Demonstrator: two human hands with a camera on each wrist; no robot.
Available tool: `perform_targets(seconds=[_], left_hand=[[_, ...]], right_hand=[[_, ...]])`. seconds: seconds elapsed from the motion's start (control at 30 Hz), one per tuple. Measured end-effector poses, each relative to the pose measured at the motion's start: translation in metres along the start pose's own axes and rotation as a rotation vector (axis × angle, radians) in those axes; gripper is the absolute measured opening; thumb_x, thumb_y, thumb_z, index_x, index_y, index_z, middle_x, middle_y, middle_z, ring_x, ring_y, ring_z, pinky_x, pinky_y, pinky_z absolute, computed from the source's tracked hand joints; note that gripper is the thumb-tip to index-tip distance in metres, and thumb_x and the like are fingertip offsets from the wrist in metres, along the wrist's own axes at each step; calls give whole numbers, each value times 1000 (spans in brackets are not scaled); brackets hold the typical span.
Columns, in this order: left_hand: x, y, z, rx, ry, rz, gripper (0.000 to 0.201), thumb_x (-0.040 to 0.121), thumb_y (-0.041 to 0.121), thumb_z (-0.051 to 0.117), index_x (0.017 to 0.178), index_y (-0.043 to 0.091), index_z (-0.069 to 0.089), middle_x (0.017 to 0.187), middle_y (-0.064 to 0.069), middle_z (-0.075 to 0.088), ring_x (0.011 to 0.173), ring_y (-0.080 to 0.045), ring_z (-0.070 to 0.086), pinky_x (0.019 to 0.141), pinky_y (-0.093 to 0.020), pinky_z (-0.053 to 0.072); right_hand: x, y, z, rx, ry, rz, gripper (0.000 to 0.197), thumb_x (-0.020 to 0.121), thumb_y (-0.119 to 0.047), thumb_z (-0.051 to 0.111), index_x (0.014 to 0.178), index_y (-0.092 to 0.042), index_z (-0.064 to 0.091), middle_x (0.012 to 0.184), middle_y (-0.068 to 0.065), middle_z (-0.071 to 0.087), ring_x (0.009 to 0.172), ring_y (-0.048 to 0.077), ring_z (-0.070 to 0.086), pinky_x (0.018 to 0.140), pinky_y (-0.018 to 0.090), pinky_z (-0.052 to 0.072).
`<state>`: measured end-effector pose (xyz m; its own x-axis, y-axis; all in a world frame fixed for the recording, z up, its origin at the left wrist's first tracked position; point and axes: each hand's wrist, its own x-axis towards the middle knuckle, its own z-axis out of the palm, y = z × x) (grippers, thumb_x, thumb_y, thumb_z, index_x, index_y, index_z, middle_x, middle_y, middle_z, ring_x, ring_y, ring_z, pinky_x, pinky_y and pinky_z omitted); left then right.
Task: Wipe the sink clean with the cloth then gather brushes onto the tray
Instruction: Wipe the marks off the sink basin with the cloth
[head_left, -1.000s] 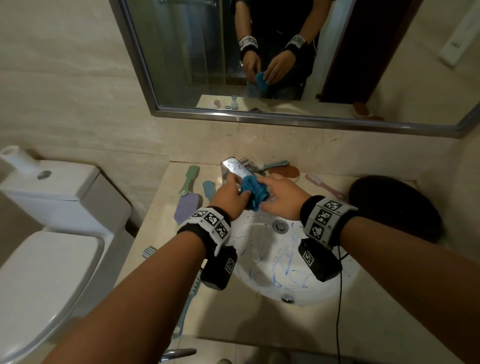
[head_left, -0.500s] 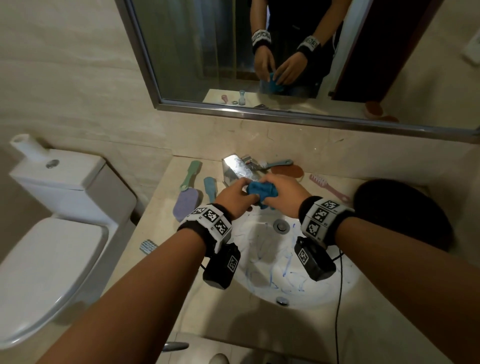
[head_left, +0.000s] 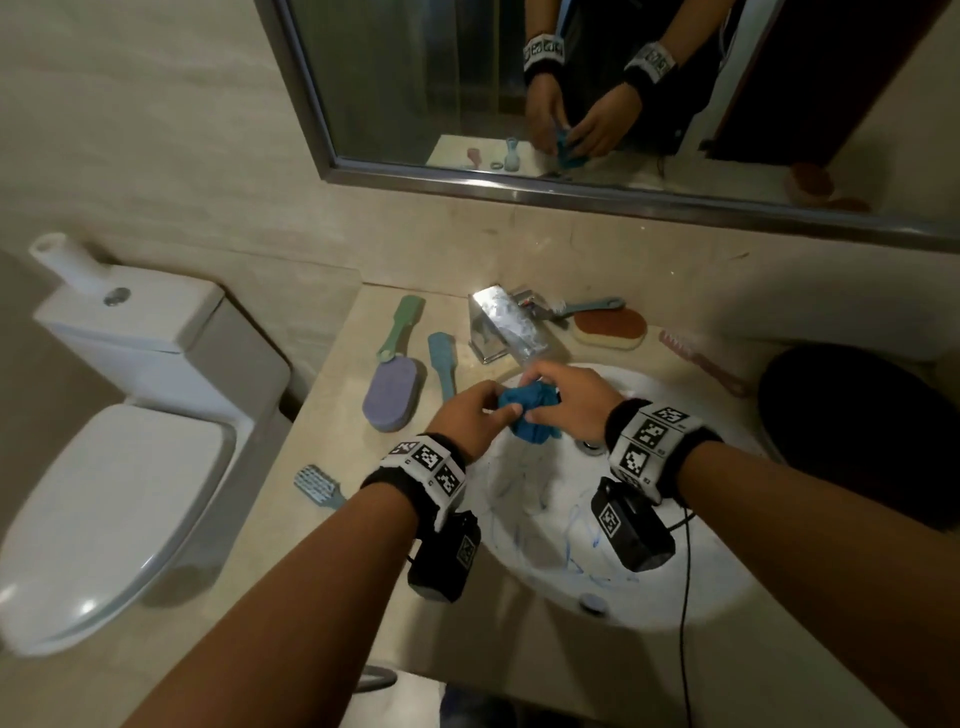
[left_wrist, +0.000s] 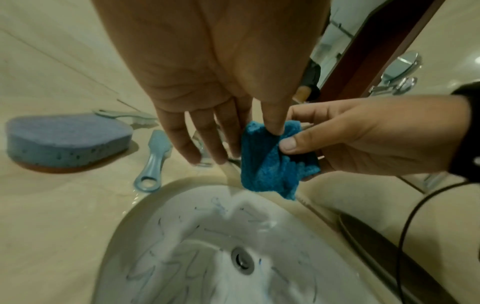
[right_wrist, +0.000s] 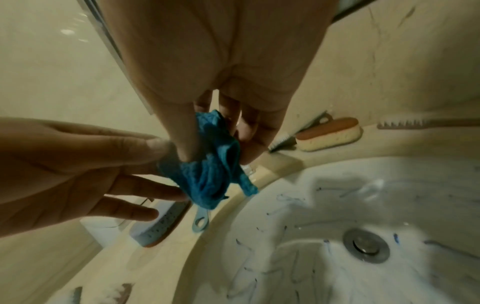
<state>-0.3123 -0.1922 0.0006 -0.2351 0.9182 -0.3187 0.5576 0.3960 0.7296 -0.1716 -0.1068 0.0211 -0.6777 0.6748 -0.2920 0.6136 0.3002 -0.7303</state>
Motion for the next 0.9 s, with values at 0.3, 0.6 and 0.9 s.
perform_targets(seconds=[0.3,0.6,0.9], left_hand=[[33,-58,9,358,-188,68,48,96,22,47,141,13,37,148,-9,37,135,-23,37,109,-28,28],[72,-83,28,537,-142,104,64,91,30,51,148,18,24,158,-9,11,145,-26,16,117,-41,23],[66,-97,17,621,-121,-73,64,94,35,45,149,21,16,159,-3,7,147,-23,9,118,-51,14]], right_hand=[[23,34,36,-113,-23,172,26,80,-10,68,101,-19,57,100,6,62,93,25,60,81,38,53],[38,65,52,0,37,208,27,80,-7,66,104,-17,60,101,10,66,93,25,63,84,40,53],[63,90,65,30,37,270,27,83,-6,63,107,-16,57,104,9,64,97,24,61,87,35,52]])
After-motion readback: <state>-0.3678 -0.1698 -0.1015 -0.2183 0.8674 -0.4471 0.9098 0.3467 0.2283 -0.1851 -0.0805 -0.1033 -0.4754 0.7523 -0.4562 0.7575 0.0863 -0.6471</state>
